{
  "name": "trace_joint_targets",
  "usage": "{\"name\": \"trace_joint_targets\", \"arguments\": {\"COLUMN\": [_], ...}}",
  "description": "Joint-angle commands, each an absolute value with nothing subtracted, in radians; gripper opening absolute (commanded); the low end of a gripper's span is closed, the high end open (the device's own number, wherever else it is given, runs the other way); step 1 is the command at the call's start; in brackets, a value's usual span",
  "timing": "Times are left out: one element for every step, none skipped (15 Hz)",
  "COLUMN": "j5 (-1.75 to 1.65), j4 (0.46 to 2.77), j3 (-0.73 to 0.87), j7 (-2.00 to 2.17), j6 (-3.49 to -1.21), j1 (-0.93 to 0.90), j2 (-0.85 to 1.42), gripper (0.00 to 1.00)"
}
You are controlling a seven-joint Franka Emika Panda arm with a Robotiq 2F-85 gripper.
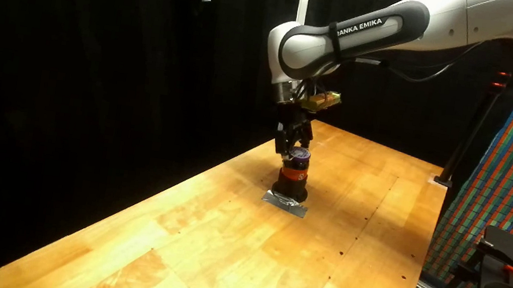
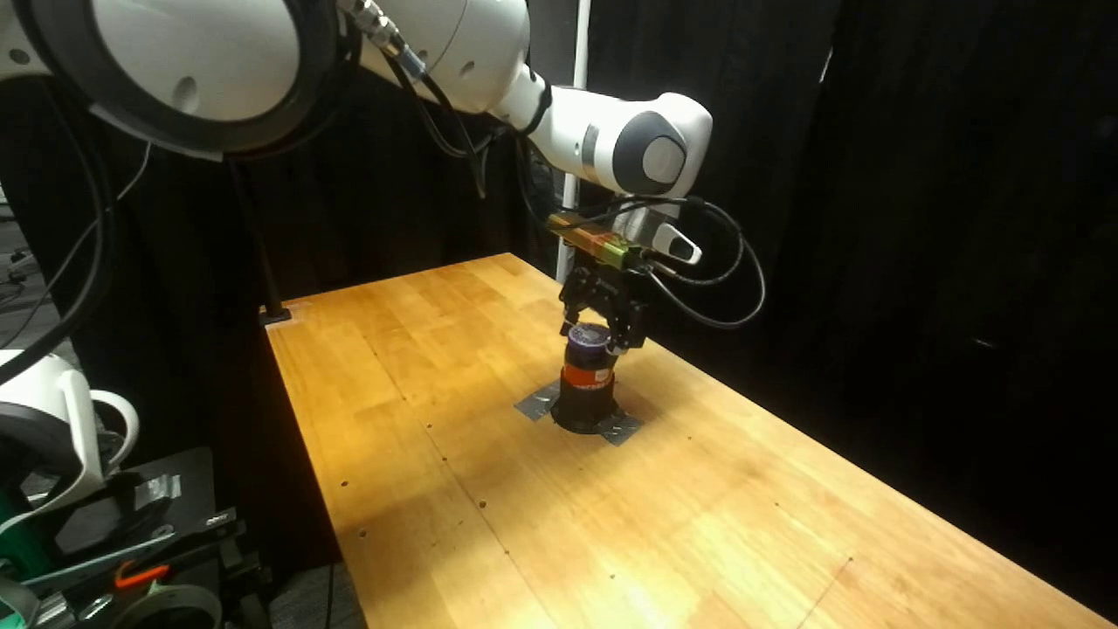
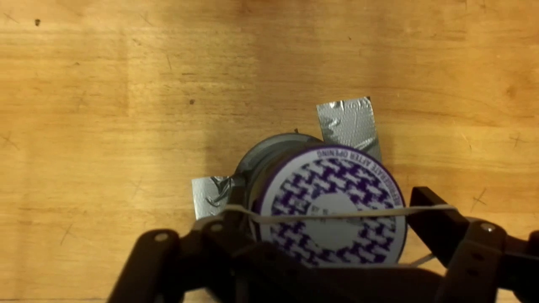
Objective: Put a rubber band around the base of the cup
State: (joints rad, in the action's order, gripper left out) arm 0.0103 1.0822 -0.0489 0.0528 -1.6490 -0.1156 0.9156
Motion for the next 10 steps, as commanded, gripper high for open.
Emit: {"name": "trace_joint_targets", "arguments": {"j5": [-0.026,-0.034,-0.052,-0.067,-0.082,-0.096,-0.109,-0.121,-0.133,-0.138], "j4": [1.011,1.017,1.038,1.071,1.111,1.158,1.206,1.268,1.315,1.349], "j3": [-0.042,-0.043,-0.039,-0.037,-0.036,-0.037,-0.038,-0.038,-0.039,-0.038], "j7": [0.021,0.006,-0.002,-0.015,-0.027,-0.035,-0.045,-0.051,-0.058,-0.066], "j6": [-1.517,-1.502,-1.503,-1.515,-1.542,-1.574,-1.606,-1.650,-1.687,-1.716], "j1": [-0.131,-0.133,-0.137,-0.139,-0.139,-0.136,-0.132,-0.128,-0.125,-0.124], "j2": [0.955,0.953,0.941,0.923,0.900,0.872,0.844,0.806,0.777,0.752], "gripper": [1.00,1.00,1.00,1.00,1.00,1.00,1.00,1.00,1.00,1.00]}}
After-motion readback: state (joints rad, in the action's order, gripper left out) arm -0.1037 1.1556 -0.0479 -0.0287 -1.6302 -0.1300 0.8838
